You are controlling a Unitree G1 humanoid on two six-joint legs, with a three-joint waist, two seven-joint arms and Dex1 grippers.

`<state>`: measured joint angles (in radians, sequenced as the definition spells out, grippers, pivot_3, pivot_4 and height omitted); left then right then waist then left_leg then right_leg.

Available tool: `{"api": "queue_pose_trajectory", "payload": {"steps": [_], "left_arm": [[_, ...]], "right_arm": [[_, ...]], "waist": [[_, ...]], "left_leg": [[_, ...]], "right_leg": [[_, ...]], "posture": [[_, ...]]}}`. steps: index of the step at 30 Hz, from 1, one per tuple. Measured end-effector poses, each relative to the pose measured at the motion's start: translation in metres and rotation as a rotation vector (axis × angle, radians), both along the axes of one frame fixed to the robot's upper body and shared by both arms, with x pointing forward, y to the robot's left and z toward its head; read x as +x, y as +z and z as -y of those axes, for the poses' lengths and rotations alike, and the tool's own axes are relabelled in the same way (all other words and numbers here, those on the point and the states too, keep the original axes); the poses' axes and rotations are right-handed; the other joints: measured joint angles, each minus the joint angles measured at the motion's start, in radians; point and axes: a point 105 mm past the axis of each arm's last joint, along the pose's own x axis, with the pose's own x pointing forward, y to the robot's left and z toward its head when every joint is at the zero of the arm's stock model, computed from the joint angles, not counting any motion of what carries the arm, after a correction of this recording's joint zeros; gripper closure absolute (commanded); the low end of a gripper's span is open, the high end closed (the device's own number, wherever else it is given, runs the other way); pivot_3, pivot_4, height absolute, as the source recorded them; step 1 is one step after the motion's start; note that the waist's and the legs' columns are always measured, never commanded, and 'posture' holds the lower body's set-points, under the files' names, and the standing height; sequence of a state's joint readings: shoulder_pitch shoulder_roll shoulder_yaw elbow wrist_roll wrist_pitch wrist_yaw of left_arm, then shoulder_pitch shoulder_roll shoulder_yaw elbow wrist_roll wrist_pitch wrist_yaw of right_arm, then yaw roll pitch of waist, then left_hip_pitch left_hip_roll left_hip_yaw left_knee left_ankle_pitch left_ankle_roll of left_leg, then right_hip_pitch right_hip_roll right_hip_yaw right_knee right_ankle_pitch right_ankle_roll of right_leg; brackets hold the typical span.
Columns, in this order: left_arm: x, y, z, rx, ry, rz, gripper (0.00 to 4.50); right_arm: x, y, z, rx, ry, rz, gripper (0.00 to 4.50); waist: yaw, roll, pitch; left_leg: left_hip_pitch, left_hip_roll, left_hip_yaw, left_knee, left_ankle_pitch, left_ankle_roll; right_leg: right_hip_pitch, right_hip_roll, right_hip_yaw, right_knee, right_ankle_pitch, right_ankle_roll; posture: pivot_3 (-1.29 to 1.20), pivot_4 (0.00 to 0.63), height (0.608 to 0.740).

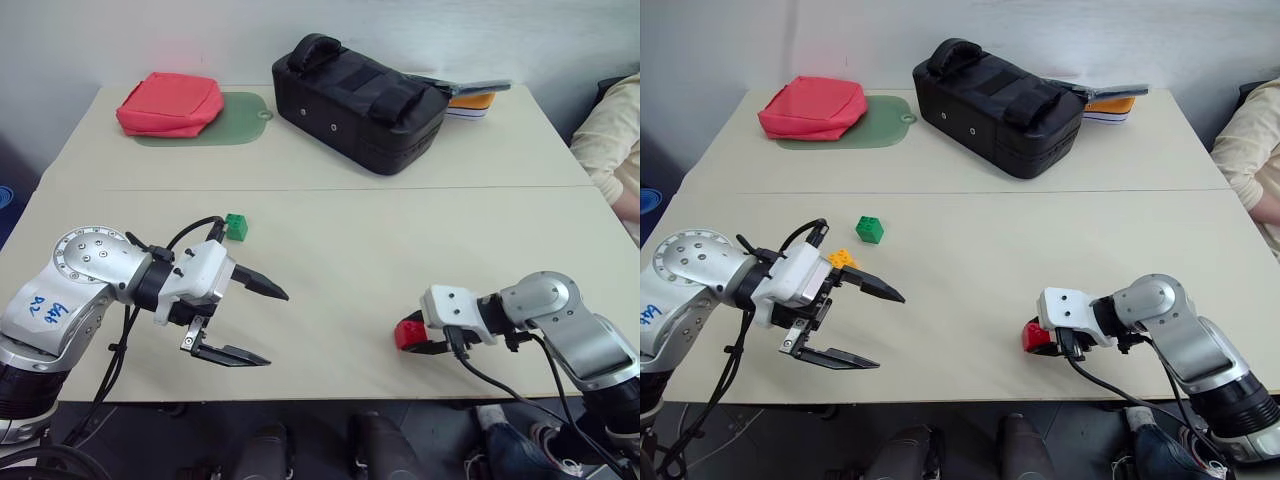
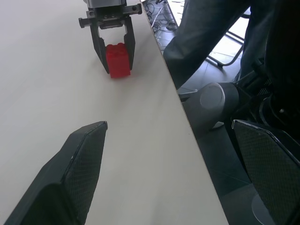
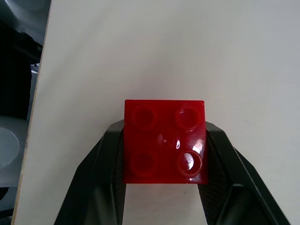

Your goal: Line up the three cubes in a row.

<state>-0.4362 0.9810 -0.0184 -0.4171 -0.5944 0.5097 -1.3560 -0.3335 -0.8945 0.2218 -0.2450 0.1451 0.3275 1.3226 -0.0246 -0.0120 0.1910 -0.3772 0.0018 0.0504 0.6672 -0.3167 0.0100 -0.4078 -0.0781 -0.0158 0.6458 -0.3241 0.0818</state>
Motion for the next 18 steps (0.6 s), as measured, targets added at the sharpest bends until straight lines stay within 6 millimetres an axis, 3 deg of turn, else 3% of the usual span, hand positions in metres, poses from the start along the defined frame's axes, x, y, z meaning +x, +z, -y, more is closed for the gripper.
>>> {"api": "queue_pose_trajectory", "payload": {"steps": [8, 13, 18], "left_arm": [[0.003, 0.003, 0.002, -0.008, 0.0, 0.018, 0.0], [0.006, -0.001, 0.0, -0.034, 0.056, -0.016, 0.0], [0.007, -0.031, -0.028, -0.096, 0.329, -0.113, 0.0]], "right_arm": [[-0.001, 0.0, 0.0, 0.004, 0.003, -0.004, 0.02], [-0.002, 0.011, 0.001, 0.061, -0.003, -0.007, 0.02], [-0.005, 0.055, 0.017, 0.199, -0.045, -0.005, 0.02]], "waist": [[0.0, 0.0, 0.0], [-0.001, 0.0, 0.0], [-0.004, 0.0, 0.0]], "left_leg": [[0.0, 0.0, 0.0, 0.0, 0.0, 0.0], [0.0, 0.0, 0.0, 0.0, 0.0, 0.0], [0.0, 0.002, 0.0, -0.002, 0.0, 0.0]], "right_leg": [[0.0, 0.0, 0.0, 0.0, 0.0, 0.0], [0.0, 0.0, 0.0, 0.0, 0.0, 0.0], [0.0, 0.0, 0.0, 0.0, 0.0, 0.0]], "posture": [[0.0, 0.15, 0.74], [0.0, 0.15, 0.74], [0.0, 0.15, 0.74]]}}
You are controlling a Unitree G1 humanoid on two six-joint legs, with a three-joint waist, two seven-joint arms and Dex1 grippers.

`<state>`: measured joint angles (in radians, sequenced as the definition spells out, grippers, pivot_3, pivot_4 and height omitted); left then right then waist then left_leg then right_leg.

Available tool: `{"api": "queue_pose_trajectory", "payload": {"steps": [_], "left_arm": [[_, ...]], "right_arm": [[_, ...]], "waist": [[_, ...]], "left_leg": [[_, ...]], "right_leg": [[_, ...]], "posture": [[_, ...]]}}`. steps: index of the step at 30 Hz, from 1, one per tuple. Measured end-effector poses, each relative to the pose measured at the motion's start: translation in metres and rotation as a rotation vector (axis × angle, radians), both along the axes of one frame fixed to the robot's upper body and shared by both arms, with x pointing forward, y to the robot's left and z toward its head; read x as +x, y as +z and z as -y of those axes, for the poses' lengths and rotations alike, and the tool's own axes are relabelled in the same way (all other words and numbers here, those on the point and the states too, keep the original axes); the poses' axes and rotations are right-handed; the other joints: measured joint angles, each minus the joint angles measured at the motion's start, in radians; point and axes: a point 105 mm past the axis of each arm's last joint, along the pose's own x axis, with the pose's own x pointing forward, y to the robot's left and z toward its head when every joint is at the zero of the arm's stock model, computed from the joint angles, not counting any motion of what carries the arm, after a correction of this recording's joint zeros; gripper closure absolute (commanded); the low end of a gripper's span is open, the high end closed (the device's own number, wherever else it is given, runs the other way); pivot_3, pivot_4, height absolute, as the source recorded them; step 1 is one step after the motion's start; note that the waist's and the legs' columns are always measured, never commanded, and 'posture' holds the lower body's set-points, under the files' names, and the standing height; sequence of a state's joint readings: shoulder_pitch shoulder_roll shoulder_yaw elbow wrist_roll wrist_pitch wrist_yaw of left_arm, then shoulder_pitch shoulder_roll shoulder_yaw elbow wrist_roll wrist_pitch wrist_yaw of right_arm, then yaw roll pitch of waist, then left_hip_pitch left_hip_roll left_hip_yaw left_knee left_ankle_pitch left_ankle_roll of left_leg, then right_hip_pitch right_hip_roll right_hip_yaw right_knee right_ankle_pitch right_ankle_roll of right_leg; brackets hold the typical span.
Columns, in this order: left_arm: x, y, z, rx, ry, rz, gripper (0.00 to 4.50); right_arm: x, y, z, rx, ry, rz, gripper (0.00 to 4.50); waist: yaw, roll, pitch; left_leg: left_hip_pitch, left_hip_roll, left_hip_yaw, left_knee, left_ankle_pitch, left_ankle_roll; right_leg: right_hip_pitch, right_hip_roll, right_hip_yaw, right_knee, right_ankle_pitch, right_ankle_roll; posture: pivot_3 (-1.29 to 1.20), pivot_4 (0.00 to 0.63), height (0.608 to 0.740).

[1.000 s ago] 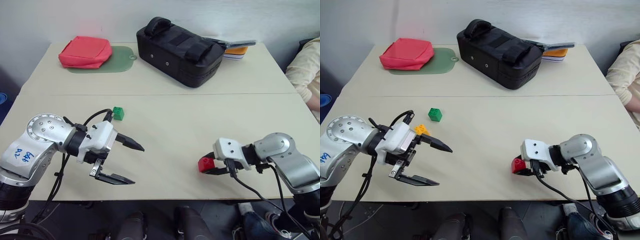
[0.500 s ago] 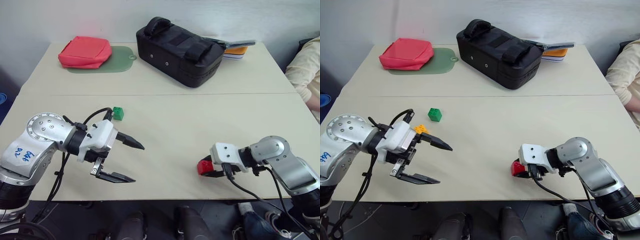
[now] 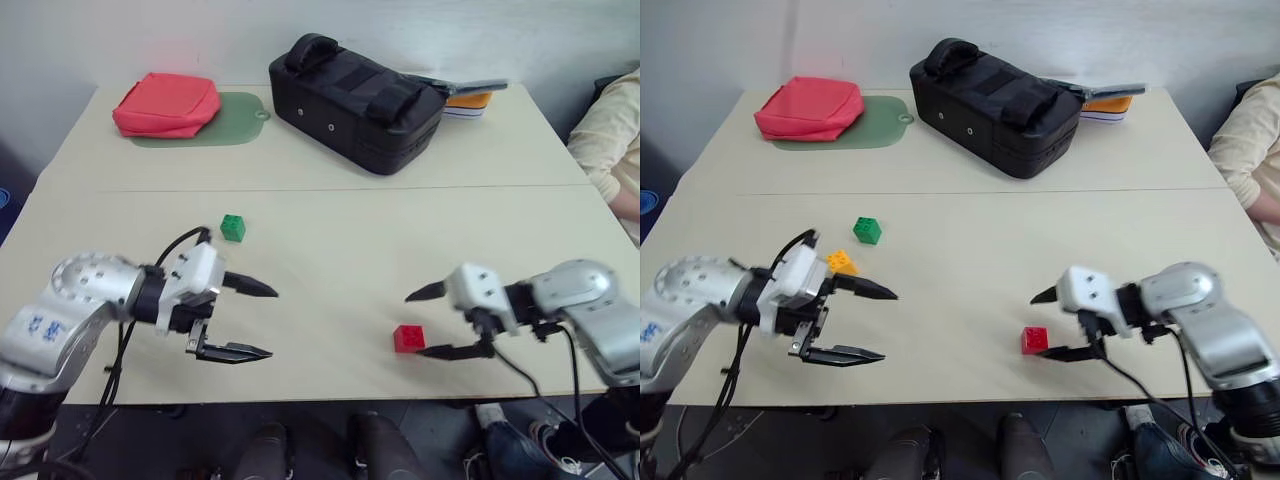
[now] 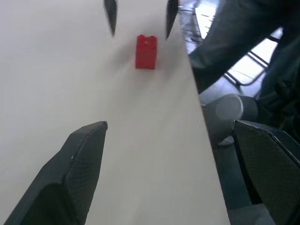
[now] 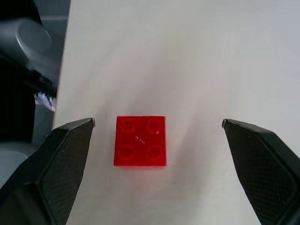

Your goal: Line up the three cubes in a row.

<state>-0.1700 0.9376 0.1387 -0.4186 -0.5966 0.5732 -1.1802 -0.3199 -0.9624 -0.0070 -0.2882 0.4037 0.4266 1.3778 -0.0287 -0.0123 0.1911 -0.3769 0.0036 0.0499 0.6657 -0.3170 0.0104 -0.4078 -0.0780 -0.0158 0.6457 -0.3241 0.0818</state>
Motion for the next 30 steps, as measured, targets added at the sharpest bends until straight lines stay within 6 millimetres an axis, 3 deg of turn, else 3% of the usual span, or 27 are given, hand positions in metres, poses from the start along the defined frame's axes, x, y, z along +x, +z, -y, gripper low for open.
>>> {"api": "queue_pose_trajectory", "payload": {"steps": [5, 7, 12, 15, 19, 26, 30], "left_arm": [[-0.001, -0.012, -0.061, -0.027, 0.422, 0.017, 0.0], [-0.006, -0.019, -0.082, -0.02, 0.558, 0.016, 0.0], [-0.033, -0.036, -0.145, 0.015, 0.882, -0.016, 0.0], [-0.036, -0.034, -0.166, 0.032, 0.975, 0.01, 0.0], [-0.015, -0.017, -0.152, 0.002, 0.925, 0.074, 0.0], [0.05, 0.028, -0.094, 0.043, 0.816, 0.13, 0.0], [0.093, 0.051, -0.071, 0.018, 0.871, 0.088, 0.0]], "right_arm": [[0.001, 0.042, 0.005, 0.153, -0.02, 0.029, 0.02], [0.003, 0.05, 0.005, 0.176, -0.02, 0.038, 0.02], [0.01, 0.06, 0.006, 0.217, -0.035, 0.041, 0.02], [0.013, 0.058, 0.006, 0.226, -0.038, 0.031, 0.02], [0.016, 0.062, 0.0, 0.249, -0.027, 0.047, 0.02], [0.016, 0.06, -0.005, 0.254, -0.038, 0.066, 0.02], [0.014, 0.06, -0.009, 0.265, -0.042, 0.08, 0.02]], "waist": [[0.001, -0.001, 0.0], [0.001, -0.001, 0.0], [0.001, -0.001, 0.0], [0.01, -0.001, -0.001], [0.023, -0.002, -0.001], [0.024, -0.002, -0.001], [0.023, -0.002, -0.001]], "left_leg": [[0.002, 0.0, 0.0, -0.001, -0.003, 0.005], [0.002, 0.0, -0.001, -0.001, -0.003, 0.005], [0.002, 0.0, -0.001, -0.001, -0.004, 0.005], [0.002, -0.001, -0.002, -0.001, -0.005, 0.005], [0.002, -0.002, -0.003, -0.001, -0.005, 0.005], [0.0, -0.002, -0.004, -0.002, -0.003, 0.0], [0.0, -0.003, -0.002, -0.001, -0.002, -0.001]], "right_leg": [[0.001, -0.001, 0.0, -0.002, 0.0, 0.0], [0.001, -0.001, 0.0, -0.002, 0.0, -0.001], [0.001, -0.002, 0.0, -0.003, -0.001, -0.001], [0.002, -0.004, -0.002, -0.003, -0.001, -0.001], [0.002, -0.005, -0.002, -0.003, -0.001, -0.001], [0.002, -0.004, -0.003, -0.003, 0.0, -0.001], [0.001, -0.002, -0.003, 0.002, 0.0, 0.0]], "posture": [[0.0, 0.15, 0.74], [0.0, 0.15, 0.74], [0.0, 0.15, 0.74], [0.0, 0.15, 0.74], [0.0, 0.15, 0.74], [0.0, 0.15, 0.74], [0.0, 0.15, 0.74]]}}
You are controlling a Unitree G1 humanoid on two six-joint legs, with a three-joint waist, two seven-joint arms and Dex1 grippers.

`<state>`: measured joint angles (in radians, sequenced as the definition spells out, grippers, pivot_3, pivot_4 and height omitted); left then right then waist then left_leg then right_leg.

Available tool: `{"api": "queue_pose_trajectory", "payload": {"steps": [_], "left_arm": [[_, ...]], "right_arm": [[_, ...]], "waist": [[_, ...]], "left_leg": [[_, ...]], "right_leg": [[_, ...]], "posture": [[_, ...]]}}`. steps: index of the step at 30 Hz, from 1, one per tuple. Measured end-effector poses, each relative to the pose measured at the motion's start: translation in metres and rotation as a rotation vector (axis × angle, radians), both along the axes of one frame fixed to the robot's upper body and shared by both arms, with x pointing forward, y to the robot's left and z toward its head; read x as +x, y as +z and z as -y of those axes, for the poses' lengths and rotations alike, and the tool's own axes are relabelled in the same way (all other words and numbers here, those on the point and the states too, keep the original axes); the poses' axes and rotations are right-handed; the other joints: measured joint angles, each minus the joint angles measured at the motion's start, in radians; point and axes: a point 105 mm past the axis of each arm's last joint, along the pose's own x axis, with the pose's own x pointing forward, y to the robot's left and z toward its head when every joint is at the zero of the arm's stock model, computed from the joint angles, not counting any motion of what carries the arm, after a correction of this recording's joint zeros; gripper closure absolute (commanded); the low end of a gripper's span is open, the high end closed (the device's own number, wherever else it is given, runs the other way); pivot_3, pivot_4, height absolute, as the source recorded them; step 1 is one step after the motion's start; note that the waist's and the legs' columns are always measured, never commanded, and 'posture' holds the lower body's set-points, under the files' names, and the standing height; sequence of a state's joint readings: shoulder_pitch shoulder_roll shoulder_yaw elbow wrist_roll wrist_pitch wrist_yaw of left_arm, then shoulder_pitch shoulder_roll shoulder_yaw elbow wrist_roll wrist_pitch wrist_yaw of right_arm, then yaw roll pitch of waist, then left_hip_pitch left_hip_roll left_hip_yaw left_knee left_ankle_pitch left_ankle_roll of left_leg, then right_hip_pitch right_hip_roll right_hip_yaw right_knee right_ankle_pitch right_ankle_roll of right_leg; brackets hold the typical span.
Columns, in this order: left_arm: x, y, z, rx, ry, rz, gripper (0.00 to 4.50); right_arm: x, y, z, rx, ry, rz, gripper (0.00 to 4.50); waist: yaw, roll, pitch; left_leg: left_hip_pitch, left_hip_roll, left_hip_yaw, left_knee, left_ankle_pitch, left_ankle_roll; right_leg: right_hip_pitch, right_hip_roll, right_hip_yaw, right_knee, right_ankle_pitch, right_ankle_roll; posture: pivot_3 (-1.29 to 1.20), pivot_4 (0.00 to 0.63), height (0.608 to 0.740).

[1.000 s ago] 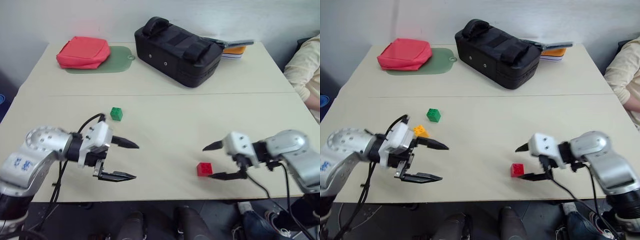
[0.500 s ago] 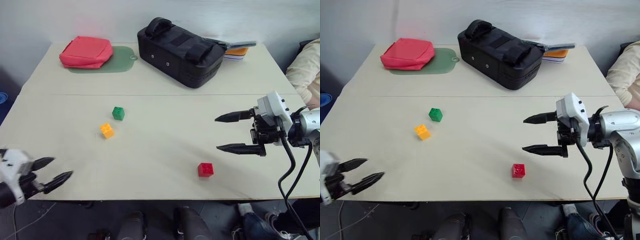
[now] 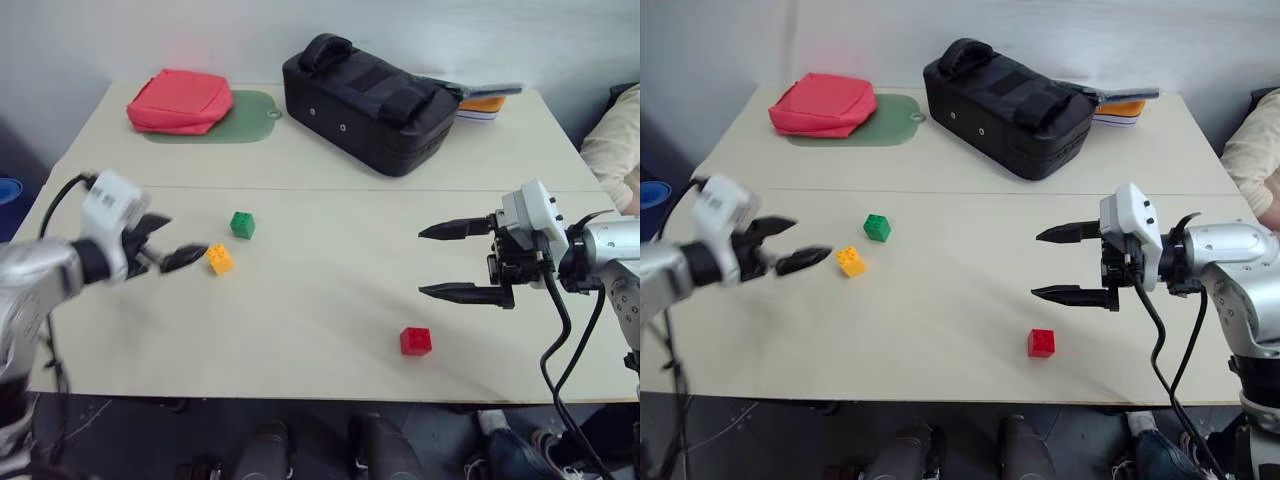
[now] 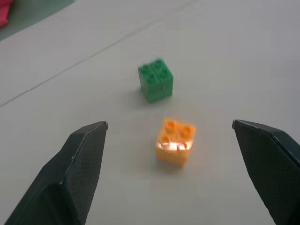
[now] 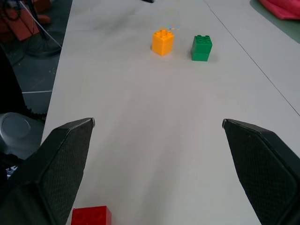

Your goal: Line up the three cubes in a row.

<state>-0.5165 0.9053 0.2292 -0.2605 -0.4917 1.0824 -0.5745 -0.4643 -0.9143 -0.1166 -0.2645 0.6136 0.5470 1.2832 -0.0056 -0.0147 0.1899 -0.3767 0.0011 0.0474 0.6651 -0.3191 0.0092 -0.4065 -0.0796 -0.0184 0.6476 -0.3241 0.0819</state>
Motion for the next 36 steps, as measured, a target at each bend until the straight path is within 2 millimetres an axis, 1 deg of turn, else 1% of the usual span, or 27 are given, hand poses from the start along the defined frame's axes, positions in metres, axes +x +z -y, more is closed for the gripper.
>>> {"api": "queue_pose_trajectory", "payload": {"steps": [3, 4, 7, 11, 14, 17, 20, 23, 26, 28, 29, 32, 33, 36], "left_arm": [[0.031, 0.001, 0.015, -0.029, 0.056, -0.088, 0.0], [0.037, -0.001, 0.018, -0.025, 0.065, -0.117, 0.0], [0.056, -0.017, 0.027, 0.014, 0.113, -0.221, 0.0], [0.075, -0.032, 0.034, 0.011, 0.145, -0.288, 0.0], [0.083, -0.035, 0.041, 0.016, 0.131, -0.295, 0.0], [0.09, -0.042, 0.047, 0.047, 0.111, -0.306, 0.0], [0.096, -0.051, 0.048, 0.063, 0.119, -0.322, 0.0], [0.1, -0.052, 0.048, 0.068, 0.127, -0.322, 0.0], [0.103, -0.053, 0.057, 0.056, 0.092, -0.329, 0.0], [0.104, -0.056, 0.063, 0.057, 0.064, -0.33, 0.39], [0.104, -0.058, 0.063, 0.066, 0.061, -0.331, 0.59], [0.106, -0.061, 0.058, 0.087, 0.076, -0.328, 1.46], [0.107, -0.061, 0.057, 0.092, 0.079, -0.324, 1.87], [0.108, -0.061, 0.057, 0.091, 0.081, -0.321, 2.68]], "right_arm": [[0.002, 0.0, -0.003, 0.009, -0.011, 0.012, 0.02], [0.002, 0.0, -0.003, 0.011, -0.013, 0.017, 0.02], [0.004, 0.0, -0.005, 0.017, -0.02, 0.021, 0.02], [0.004, 0.002, -0.008, 0.024, -0.026, 0.039, 0.02], [0.002, 0.004, -0.014, 0.037, -0.012, 0.054, 0.02], [0.001, 0.005, -0.015, 0.038, -0.014, 0.063, 0.02], [0.0, 0.006, -0.016, 0.038, -0.013, 0.07, 0.02], [0.001, 0.006, -0.018, 0.044, -0.017, 0.075, 0.02], [-0.002, 0.008, -0.021, 0.052, -0.007, 0.085, 0.02], [-0.003, 0.007, -0.022, 0.052, -0.003, 0.084, 0.0], [-0.004, 0.006, -0.022, 0.052, -0.002, 0.082, 0.0], [-0.006, 0.005, -0.024, 0.052, 0.002, 0.082, 0.0], [-0.006, 0.006, -0.024, 0.056, 0.005, 0.081, 0.0], [-0.006, 0.005, -0.024, 0.06, 0.001, 0.079, 0.0]], "waist": [[0.002, -0.001, 0.0], [0.002, -0.001, 0.0], [0.002, -0.001, 0.0], [0.004, -0.001, 0.0], [0.004, -0.001, 0.0], [0.006, -0.001, 0.0], [0.006, -0.002, 0.001], [0.007, -0.002, 0.001], [0.008, -0.002, 0.001], [0.008, -0.002, 0.001], [0.008, -0.002, 0.001], [0.006, -0.002, 0.001], [0.006, -0.002, 0.001], [0.008, -0.002, 0.001]], "left_leg": [[-0.001, 0.0, 0.001, 0.001, 0.001, 0.0], [-0.001, 0.0, 0.002, 0.001, 0.002, 0.0], [-0.002, 0.0, 0.003, 0.002, 0.002, 0.001], [-0.005, 0.0, 0.002, 0.004, 0.002, 0.0], [-0.011, 0.0, 0.002, 0.01, 0.002, 0.001], [-0.012, 0.0, 0.001, 0.014, 0.001, 0.001], [-0.013, 0.0, 0.001, 0.015, 0.001, 0.002], [-0.013, 0.0, 0.001, 0.015, 0.001, 0.002], [-0.013, 0.0, 0.001, 0.016, 0.001, 0.002], [-0.013, 0.0, 0.001, 0.016, 0.001, 0.002], [-0.013, 0.0, 0.001, 0.016, 0.001, 0.002], [-0.013, 0.0, 0.001, 0.016, 0.001, 0.002], [-0.013, 0.0, 0.001, 0.016, 0.001, 0.002], [-0.013, 0.0, 0.001, 0.016, 0.001, 0.002]], "right_leg": [[-0.001, 0.001, 0.0, 0.001, 0.0, 0.0], [-0.002, 0.001, 0.001, 0.001, 0.0, 0.0], [-0.003, 0.001, 0.001, 0.002, 0.0, 0.0], [-0.005, 0.001, 0.0, 0.002, 0.0, 0.0], [-0.009, 0.001, 0.0, 0.005, 0.0, 0.001], [-0.009, 0.001, -0.001, 0.006, 0.001, 0.002], [-0.009, 0.001, -0.001, 0.006, 0.001, 0.002], [-0.009, 0.001, -0.001, 0.006, 0.001, 0.002], [-0.009, 0.001, -0.001, 0.006, 0.001, 0.003], [-0.009, 0.001, -0.001, 0.006, 0.001, 0.003], [-0.009, 0.001, -0.001, 0.006, 0.001, 0.003], [-0.009, 0.001, -0.001, 0.007, 0.001, 0.003], [-0.009, 0.001, -0.001, 0.007, 0.001, 0.003], [-0.009, 0.001, -0.001, 0.007, 0.001, 0.003]], "posture": [[0.0, 0.15, 0.74], [0.0, 0.15, 0.74], [0.0, 0.15, 0.74], [0.0, 0.15, 0.74], [0.0, 0.15, 0.74], [0.0, 0.15, 0.74], [0.0, 0.15, 0.74], [0.0, 0.15, 0.74], [0.0, 0.15, 0.74], [0.0, 0.15, 0.74], [0.0, 0.15, 0.74], [0.0, 0.15, 0.74], [0.0, 0.15, 0.74], [0.0, 0.15, 0.74]]}}
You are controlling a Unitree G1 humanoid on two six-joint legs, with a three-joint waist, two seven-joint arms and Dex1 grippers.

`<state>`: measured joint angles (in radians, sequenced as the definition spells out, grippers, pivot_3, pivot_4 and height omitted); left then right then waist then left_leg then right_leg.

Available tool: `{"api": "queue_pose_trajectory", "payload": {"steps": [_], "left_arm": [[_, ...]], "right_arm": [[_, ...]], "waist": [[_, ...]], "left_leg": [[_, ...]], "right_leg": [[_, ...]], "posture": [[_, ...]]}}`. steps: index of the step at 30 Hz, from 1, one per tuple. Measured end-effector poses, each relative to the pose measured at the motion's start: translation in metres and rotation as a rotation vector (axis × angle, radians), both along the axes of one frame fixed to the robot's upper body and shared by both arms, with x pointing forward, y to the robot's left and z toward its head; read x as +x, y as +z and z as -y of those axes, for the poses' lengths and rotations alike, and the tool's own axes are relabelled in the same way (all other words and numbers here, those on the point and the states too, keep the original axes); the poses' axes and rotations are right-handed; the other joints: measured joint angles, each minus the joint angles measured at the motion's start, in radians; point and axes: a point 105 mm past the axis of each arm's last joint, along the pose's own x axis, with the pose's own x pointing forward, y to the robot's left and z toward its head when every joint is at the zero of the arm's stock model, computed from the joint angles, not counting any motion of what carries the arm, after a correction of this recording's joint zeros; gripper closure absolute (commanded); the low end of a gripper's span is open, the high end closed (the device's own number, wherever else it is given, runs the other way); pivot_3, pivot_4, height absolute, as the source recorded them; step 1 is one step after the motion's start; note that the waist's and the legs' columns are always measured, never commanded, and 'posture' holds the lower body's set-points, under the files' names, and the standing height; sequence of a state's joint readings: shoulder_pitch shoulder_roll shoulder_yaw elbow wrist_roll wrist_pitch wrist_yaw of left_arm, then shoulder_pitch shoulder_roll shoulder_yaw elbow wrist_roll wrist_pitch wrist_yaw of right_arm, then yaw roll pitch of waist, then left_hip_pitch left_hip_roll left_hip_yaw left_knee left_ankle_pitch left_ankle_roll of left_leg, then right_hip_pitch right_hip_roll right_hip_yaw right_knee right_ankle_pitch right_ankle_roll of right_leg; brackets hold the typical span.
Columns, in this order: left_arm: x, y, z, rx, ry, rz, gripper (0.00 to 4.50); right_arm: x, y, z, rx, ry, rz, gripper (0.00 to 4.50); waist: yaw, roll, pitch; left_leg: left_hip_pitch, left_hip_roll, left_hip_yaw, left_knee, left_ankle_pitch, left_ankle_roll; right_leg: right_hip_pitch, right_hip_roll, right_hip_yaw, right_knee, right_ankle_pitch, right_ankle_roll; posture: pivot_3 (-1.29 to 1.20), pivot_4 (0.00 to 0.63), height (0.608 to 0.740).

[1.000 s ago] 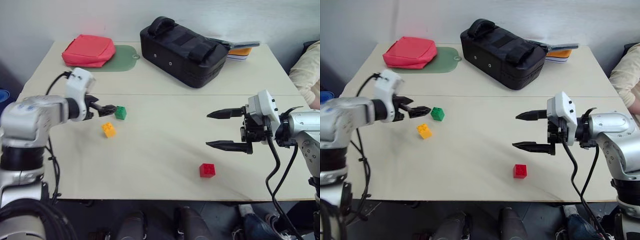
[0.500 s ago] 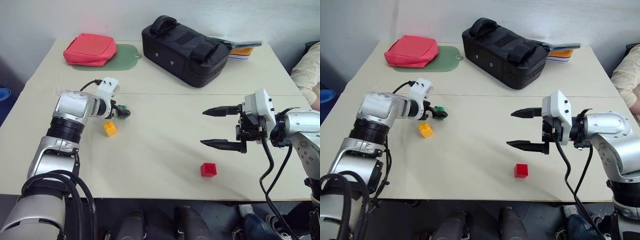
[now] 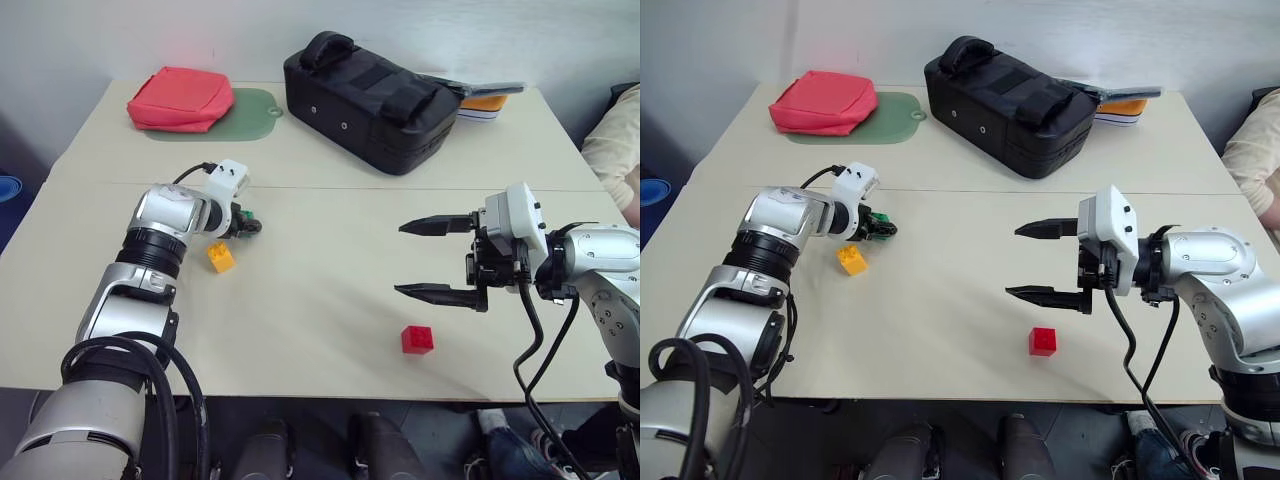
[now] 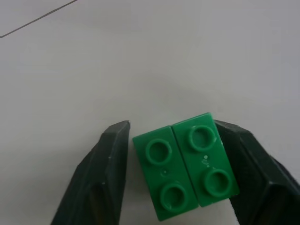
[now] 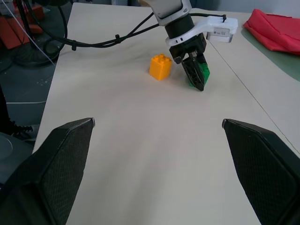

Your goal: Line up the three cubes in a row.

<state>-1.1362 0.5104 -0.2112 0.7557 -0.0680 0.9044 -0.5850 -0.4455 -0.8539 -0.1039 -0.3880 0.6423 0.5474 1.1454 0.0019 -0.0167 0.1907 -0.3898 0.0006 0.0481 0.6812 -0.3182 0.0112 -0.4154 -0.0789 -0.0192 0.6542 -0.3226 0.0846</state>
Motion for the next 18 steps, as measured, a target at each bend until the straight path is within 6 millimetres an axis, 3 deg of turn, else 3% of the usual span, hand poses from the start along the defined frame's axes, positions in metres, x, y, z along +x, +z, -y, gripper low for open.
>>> {"api": "queue_pose_trajectory", "payload": {"steps": [1, 9, 14, 18], "left_arm": [[0.0, 0.0, 0.0, -0.003, 0.0, 0.001, 2.98], [0.0, 0.0, 0.001, 0.005, -0.013, 0.005, 2.98], [-0.002, 0.0, -0.01, 0.005, -0.023, 0.018, 2.98], [-0.013, 0.01, -0.01, -0.01, -0.177, 0.085, 2.98]], "right_arm": [[-0.001, -0.001, 0.0, 0.002, 0.001, -0.005, 0.0], [-0.004, -0.004, 0.001, -0.005, 0.01, -0.022, 0.0], [-0.006, -0.005, 0.003, -0.032, 0.018, -0.028, 0.0], [-0.01, -0.008, 0.004, -0.036, 0.028, -0.042, 0.0]], "waist": [[0.0, 0.0, 0.0], [0.002, 0.0, 0.0], [-0.002, 0.0, 0.0], [-0.003, 0.0, 0.0]], "left_leg": [[0.0, 0.0, 0.0, 0.0, 0.0, 0.0], [0.0, 0.0, 0.0, 0.0, 0.0, 0.0], [0.0, 0.0, 0.0, 0.0, 0.0, 0.0], [0.0, 0.001, 0.0, 0.0, 0.0, 0.0]], "right_leg": [[0.0, 0.0, 0.0, 0.0, 0.0, 0.0], [0.0, 0.0, 0.0, 0.0, 0.0, 0.0], [0.0, 0.0, 0.0, 0.0, 0.0, 0.0], [0.0, 0.0, 0.0, 0.0, 0.0, 0.0]], "posture": [[0.0, 0.15, 0.74], [0.0, 0.15, 0.74], [0.0, 0.15, 0.74], [0.0, 0.15, 0.74]]}}
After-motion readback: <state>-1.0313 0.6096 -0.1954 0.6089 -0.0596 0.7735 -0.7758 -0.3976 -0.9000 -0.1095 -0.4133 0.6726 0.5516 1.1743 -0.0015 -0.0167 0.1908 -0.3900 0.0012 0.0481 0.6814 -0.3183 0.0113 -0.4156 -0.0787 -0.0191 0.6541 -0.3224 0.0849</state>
